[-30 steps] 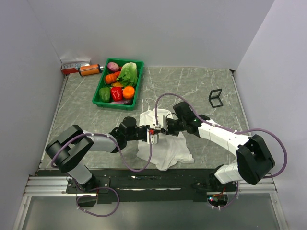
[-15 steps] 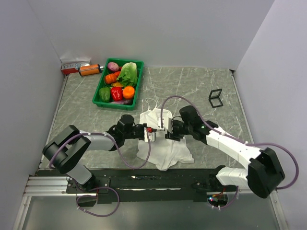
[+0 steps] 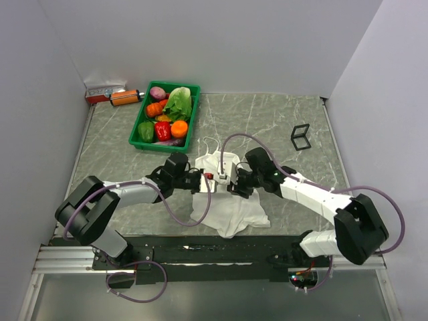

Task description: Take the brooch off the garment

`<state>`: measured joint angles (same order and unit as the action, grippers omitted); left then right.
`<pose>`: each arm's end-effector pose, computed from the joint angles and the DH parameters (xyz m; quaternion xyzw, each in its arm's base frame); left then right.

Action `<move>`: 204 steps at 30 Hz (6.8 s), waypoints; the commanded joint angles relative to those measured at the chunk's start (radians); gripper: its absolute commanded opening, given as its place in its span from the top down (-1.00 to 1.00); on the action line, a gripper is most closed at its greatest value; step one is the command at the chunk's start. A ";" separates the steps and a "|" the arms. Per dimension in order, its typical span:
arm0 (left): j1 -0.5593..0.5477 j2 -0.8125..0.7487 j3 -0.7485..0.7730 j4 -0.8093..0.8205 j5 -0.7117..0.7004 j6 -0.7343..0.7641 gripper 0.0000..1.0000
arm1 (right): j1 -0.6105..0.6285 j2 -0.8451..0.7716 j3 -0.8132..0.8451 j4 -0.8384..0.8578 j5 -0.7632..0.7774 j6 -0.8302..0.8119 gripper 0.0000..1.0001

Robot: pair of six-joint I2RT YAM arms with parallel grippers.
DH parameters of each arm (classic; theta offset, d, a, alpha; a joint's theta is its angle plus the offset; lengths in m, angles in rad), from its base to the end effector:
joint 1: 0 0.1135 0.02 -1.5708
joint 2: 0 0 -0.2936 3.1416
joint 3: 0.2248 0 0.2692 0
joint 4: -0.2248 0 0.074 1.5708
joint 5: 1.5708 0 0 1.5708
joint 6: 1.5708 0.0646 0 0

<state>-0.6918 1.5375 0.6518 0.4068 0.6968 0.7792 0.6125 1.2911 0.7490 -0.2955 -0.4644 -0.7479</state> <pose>0.2295 -0.2440 0.1848 0.6704 0.4767 -0.2702 0.5003 0.2148 0.1863 0.2138 -0.6355 0.6544 0.1907 0.3626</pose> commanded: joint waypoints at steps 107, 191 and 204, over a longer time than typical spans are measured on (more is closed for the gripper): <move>0.032 -0.188 0.020 0.090 -0.415 -0.258 0.99 | -0.085 0.537 0.811 -0.137 -0.128 0.619 0.24; -0.041 -0.099 -0.063 0.533 -0.493 0.213 0.99 | -0.119 0.398 0.918 -0.218 0.033 0.694 -0.08; -0.041 -0.089 -0.063 0.556 -0.491 0.207 0.99 | -0.045 0.436 0.946 -0.199 0.043 0.693 -0.13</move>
<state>-0.7280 1.4406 0.5579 0.9108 0.1719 1.0035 0.5381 1.7470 1.6367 -0.5251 -0.4355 -0.0502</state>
